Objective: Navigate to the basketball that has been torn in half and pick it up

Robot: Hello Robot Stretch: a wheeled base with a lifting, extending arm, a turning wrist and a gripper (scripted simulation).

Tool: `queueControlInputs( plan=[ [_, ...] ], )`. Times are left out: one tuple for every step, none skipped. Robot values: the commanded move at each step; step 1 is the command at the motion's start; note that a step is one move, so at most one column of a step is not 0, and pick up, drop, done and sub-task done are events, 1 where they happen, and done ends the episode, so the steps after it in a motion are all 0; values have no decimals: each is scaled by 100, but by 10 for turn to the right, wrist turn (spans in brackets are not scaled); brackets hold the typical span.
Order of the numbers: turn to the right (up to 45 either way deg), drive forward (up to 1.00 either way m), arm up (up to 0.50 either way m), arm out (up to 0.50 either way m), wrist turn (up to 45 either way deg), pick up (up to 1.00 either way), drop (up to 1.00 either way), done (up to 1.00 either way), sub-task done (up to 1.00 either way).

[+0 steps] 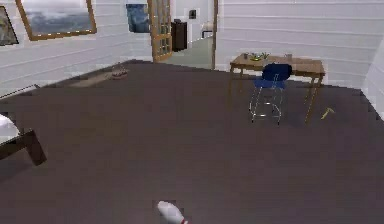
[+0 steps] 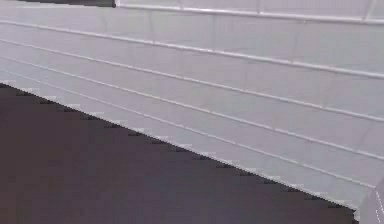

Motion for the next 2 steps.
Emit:
queueControlInputs(
  plan=[
    [0, 30, 0, 0, 0, 0, 0, 0, 0],
    [150, 0, 0, 0, 0, 0, 0, 0, 0]
  ],
)
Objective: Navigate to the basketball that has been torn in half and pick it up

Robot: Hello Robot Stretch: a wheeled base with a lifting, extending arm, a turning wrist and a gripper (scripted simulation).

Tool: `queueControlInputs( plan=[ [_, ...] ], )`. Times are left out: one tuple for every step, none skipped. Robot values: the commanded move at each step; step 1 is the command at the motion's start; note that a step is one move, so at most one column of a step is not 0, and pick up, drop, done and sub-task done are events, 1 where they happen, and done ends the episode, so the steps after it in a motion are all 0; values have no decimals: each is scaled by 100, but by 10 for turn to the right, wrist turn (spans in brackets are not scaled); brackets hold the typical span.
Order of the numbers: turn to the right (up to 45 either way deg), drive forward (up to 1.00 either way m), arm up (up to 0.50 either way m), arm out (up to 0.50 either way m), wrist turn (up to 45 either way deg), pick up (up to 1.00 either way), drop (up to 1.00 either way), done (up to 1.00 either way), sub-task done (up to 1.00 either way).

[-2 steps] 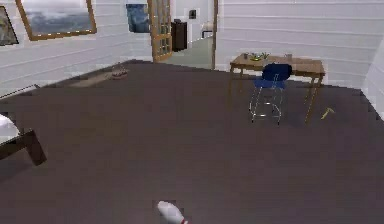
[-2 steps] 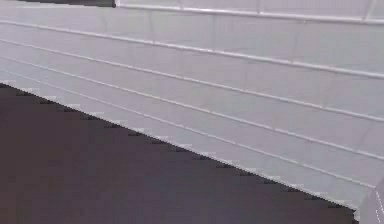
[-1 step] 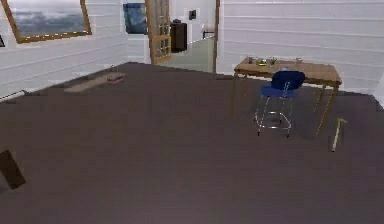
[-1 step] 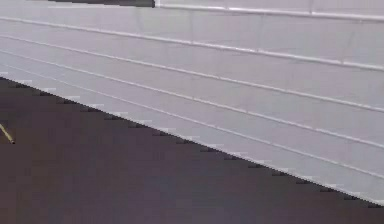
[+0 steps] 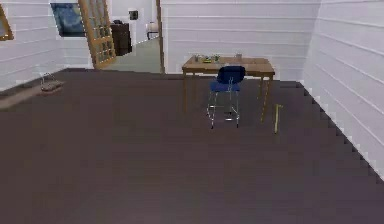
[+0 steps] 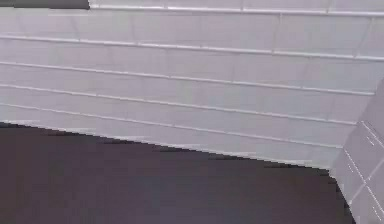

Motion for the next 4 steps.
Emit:
queueControlInputs(
  plan=[
    [0, 100, 0, 0, 0, 0, 0, 0, 0],
    [0, 25, 0, 0, 0, 0, 0, 0, 0],
    [-270, 0, 0, 0, 0, 0, 0, 0, 0],
    [0, 100, 0, 0, 0, 0, 0, 0, 0]
  ],
)
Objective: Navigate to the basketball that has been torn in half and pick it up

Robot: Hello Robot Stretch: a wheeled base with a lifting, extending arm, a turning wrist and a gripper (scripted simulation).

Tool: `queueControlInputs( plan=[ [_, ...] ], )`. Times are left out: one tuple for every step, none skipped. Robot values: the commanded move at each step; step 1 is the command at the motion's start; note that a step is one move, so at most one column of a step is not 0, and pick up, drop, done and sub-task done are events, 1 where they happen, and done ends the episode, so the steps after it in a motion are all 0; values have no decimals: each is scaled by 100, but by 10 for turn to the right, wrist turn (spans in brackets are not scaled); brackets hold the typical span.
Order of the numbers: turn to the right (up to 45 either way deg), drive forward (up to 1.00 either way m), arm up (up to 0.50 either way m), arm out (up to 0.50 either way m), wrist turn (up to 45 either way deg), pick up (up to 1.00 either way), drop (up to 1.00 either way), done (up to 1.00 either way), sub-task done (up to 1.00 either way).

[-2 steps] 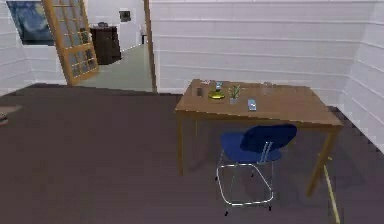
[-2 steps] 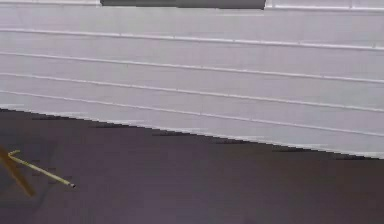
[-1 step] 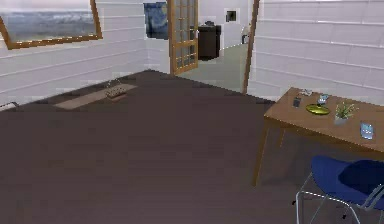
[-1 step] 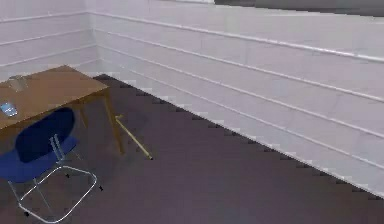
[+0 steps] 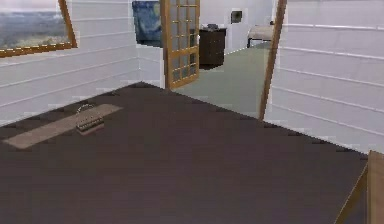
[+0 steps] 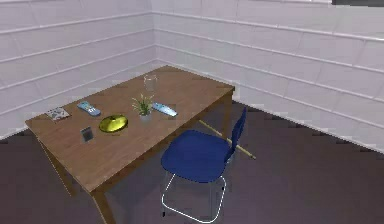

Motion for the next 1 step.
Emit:
queueControlInputs(
  plan=[
    [-30, 0, 0, 0, 0, 0, 0, 0, 0]
  ],
)
